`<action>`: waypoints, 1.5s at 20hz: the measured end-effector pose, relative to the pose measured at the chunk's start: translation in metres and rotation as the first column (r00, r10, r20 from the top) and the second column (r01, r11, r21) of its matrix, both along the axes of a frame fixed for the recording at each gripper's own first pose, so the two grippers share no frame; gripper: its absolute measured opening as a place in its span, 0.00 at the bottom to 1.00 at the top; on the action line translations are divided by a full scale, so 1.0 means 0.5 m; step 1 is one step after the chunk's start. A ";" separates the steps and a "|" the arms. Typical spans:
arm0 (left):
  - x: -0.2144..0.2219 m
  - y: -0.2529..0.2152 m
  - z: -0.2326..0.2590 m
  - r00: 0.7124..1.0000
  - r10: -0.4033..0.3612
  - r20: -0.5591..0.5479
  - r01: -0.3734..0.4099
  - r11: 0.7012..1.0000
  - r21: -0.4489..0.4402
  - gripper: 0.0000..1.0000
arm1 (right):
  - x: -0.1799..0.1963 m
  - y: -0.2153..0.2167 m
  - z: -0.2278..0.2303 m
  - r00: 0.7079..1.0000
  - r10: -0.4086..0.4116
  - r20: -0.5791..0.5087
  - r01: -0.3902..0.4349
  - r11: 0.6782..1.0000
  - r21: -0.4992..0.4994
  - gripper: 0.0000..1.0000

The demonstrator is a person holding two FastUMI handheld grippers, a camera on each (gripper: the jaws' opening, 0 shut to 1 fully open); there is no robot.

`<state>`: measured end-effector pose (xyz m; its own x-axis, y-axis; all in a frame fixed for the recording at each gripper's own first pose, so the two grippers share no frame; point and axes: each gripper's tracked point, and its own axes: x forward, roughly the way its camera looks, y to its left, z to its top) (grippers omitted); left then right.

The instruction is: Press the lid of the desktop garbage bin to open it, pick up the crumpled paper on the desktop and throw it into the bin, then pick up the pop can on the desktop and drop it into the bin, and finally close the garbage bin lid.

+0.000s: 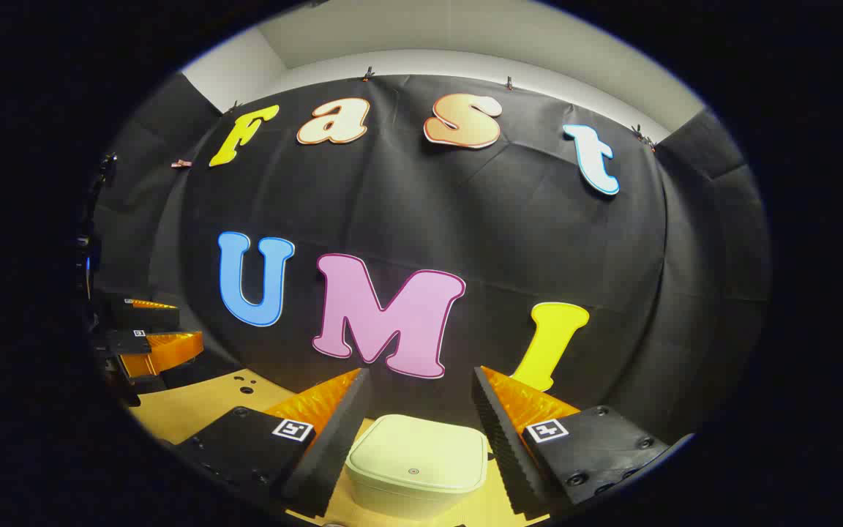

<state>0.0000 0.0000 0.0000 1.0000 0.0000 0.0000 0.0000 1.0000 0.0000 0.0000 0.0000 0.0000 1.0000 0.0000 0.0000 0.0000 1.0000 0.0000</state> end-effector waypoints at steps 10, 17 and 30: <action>0.003 -0.005 0.003 1.000 -0.007 -0.004 0.007 1.000 0.020 0.96 | 0.000 -0.011 -0.019 0.999 0.017 -0.029 -0.017 1.000 0.023 0.90; 0.005 -0.006 0.000 1.000 -0.008 -0.018 0.008 1.000 0.020 0.96 | 0.000 -0.012 -0.027 0.999 0.019 -0.042 -0.018 1.000 0.025 0.86; 0.001 -0.003 -0.003 1.000 -0.001 -0.013 0.001 1.000 0.021 0.96 | 0.017 -0.008 -0.119 0.953 0.134 -0.271 -0.091 0.982 0.165 0.05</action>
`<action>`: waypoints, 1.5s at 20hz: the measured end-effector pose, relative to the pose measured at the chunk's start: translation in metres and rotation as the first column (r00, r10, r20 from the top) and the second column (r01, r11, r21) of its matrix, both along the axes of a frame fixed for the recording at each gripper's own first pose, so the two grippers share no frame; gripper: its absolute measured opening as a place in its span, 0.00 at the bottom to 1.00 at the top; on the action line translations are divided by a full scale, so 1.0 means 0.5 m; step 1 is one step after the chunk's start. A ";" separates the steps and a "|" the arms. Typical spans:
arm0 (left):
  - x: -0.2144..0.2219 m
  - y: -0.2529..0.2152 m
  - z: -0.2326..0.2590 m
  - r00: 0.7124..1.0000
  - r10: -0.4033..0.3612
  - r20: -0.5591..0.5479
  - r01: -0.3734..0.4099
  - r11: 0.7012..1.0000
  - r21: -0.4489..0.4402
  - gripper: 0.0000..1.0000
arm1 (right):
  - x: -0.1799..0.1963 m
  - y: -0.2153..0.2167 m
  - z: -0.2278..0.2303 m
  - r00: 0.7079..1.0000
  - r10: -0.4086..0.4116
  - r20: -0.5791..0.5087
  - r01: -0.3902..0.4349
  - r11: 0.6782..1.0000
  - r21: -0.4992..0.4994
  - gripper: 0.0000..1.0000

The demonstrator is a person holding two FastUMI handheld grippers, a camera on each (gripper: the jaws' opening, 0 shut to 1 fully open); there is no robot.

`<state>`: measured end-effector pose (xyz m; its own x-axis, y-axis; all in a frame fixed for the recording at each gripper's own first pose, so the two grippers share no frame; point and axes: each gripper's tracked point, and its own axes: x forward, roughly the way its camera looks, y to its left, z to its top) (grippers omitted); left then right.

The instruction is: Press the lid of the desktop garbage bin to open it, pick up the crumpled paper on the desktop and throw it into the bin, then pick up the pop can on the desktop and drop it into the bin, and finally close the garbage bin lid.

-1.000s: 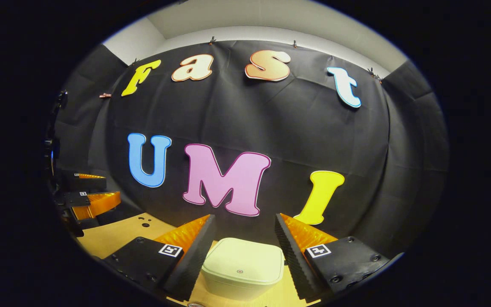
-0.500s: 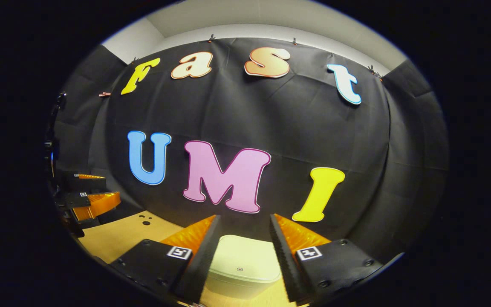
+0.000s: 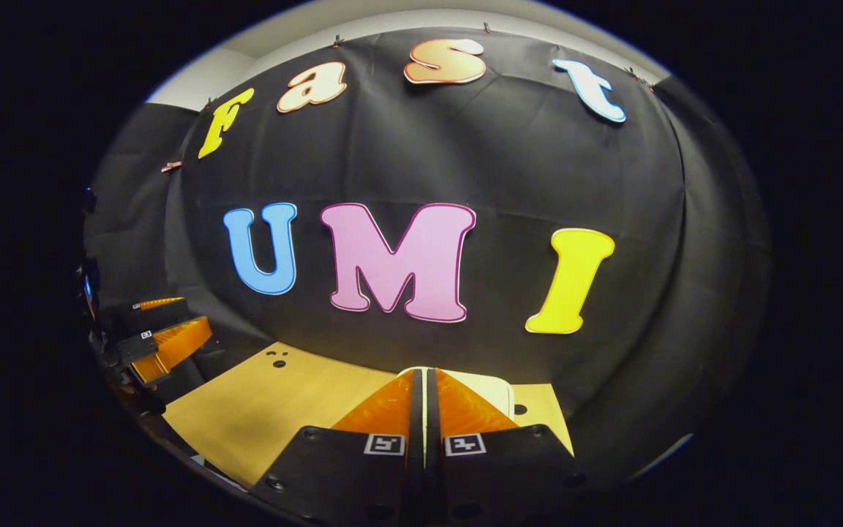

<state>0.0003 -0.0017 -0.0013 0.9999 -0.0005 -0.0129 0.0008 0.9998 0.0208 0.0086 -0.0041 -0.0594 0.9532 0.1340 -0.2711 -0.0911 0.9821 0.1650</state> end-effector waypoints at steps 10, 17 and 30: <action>-0.002 -0.002 -0.001 1.000 0.001 -0.014 -0.001 1.000 0.002 0.96 | 0.046 -0.018 -0.099 0.903 0.184 -0.389 -0.163 0.983 0.087 0.05; 0.000 -0.001 -0.002 1.000 0.004 -0.025 -0.004 1.000 0.007 0.96 | 0.074 -0.020 -0.195 0.803 0.235 -0.547 -0.237 0.969 0.068 0.05; 0.005 0.002 -0.007 0.999 0.015 -0.043 -0.015 1.000 -0.009 0.96 | 0.078 0.028 -0.308 0.643 0.318 -0.697 -0.349 0.932 0.102 0.05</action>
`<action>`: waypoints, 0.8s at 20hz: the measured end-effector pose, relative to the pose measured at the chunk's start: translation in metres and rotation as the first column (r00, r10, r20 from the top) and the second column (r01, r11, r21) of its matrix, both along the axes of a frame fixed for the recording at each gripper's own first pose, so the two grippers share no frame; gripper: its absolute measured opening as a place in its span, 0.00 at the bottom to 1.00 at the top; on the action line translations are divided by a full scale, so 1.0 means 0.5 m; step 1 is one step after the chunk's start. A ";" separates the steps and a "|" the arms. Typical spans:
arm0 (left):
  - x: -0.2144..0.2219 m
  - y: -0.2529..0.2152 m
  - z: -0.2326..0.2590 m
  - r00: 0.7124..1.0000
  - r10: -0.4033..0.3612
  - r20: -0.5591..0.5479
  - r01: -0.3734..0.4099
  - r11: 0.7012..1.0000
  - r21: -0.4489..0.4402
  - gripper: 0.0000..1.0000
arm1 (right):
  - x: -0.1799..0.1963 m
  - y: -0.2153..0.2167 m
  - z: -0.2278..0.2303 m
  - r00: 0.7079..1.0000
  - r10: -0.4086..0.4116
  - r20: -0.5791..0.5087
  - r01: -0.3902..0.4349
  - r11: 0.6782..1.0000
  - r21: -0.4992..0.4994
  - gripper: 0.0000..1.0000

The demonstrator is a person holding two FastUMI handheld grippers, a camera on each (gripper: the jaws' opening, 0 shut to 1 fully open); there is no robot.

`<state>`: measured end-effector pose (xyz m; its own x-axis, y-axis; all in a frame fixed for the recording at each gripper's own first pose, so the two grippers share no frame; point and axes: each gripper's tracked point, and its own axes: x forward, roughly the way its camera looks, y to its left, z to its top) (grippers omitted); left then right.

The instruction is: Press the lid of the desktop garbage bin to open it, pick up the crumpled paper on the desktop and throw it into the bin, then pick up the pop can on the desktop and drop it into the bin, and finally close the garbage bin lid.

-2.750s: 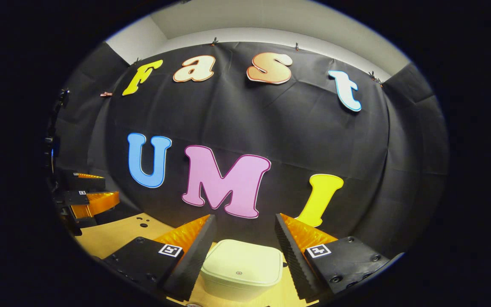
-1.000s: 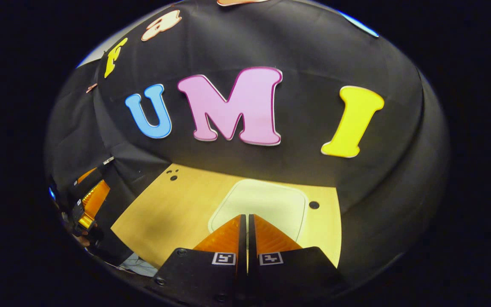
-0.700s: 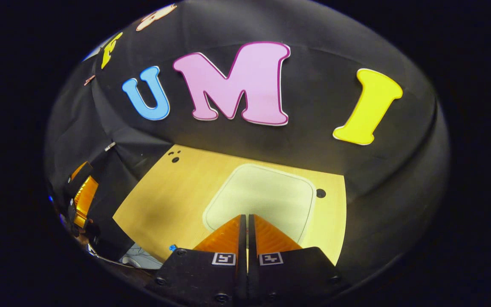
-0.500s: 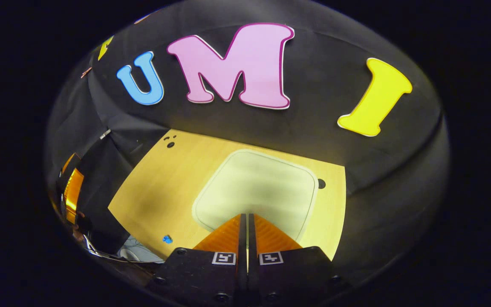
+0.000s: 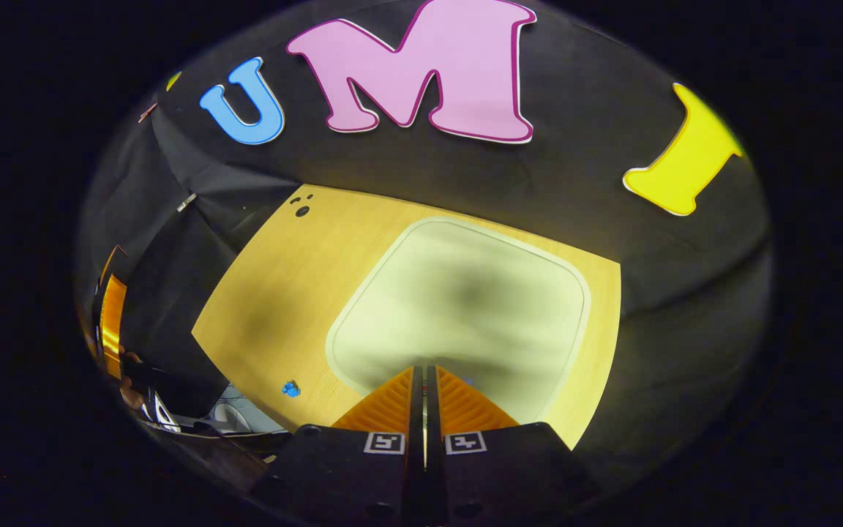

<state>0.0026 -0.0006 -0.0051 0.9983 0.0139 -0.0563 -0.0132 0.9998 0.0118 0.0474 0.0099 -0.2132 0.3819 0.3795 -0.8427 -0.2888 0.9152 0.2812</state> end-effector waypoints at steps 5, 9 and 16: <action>0.001 0.001 -0.004 1.000 0.008 -0.010 -0.008 1.000 -0.009 0.96 | -0.001 0.005 -0.020 0.999 0.030 -0.030 -0.031 0.999 -0.022 0.05; 0.001 0.001 -0.004 1.000 0.012 -0.013 -0.013 1.000 -0.009 0.96 | -0.005 0.003 -0.029 0.998 0.042 -0.049 -0.043 0.999 -0.032 0.05; 0.000 0.001 -0.003 0.999 0.024 -0.021 -0.025 1.000 -0.019 0.97 | -0.007 0.000 -0.035 0.997 0.047 -0.058 -0.049 0.998 -0.036 0.05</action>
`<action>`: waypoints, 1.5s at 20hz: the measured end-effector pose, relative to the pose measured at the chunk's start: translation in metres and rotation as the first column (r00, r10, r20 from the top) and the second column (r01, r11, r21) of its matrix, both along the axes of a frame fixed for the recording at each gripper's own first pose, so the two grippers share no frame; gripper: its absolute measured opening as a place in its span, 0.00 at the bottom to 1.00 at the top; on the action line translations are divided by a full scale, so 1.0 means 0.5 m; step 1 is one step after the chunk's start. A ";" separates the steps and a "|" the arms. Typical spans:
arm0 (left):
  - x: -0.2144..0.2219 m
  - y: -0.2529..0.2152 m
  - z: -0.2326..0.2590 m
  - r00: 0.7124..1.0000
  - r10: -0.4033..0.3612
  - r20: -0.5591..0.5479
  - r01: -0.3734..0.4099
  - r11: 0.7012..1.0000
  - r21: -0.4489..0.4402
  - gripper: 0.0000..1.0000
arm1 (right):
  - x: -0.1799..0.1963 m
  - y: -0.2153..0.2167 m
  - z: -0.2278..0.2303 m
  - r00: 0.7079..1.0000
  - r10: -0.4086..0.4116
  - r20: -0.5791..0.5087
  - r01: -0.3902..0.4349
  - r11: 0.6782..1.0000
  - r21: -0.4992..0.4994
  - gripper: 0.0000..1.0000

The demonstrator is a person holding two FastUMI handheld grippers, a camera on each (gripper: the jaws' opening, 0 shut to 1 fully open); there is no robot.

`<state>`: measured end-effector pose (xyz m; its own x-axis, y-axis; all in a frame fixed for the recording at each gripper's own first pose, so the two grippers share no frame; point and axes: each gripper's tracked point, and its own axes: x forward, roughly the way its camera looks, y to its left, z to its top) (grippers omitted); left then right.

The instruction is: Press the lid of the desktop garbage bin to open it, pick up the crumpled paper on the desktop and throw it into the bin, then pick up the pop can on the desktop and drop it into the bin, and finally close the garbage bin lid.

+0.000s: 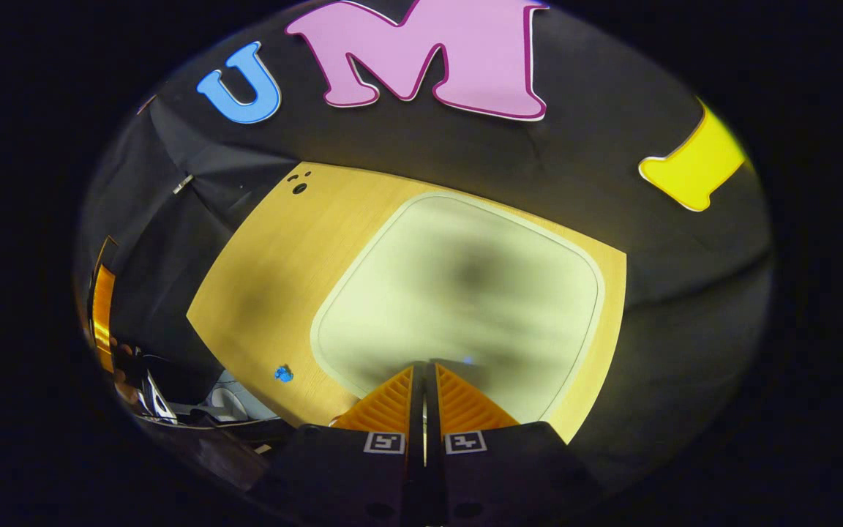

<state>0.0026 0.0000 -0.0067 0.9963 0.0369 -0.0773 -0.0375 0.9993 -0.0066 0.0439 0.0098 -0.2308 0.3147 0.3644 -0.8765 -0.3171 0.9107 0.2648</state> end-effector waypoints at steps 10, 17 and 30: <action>-0.004 -0.001 0.011 1.000 -0.008 0.023 0.008 1.000 0.018 0.96 | -0.002 0.005 0.051 0.995 -0.031 0.096 0.029 0.999 0.022 0.05; -0.003 -0.002 0.006 1.000 -0.012 0.017 0.012 1.000 0.018 0.96 | 0.033 -0.003 0.158 0.950 -0.141 0.277 0.113 0.987 0.116 0.05; -0.002 -0.001 0.005 1.000 -0.016 0.016 0.015 1.000 0.024 0.96 | 0.106 -0.066 0.327 0.713 -0.317 0.626 0.220 0.948 0.230 0.05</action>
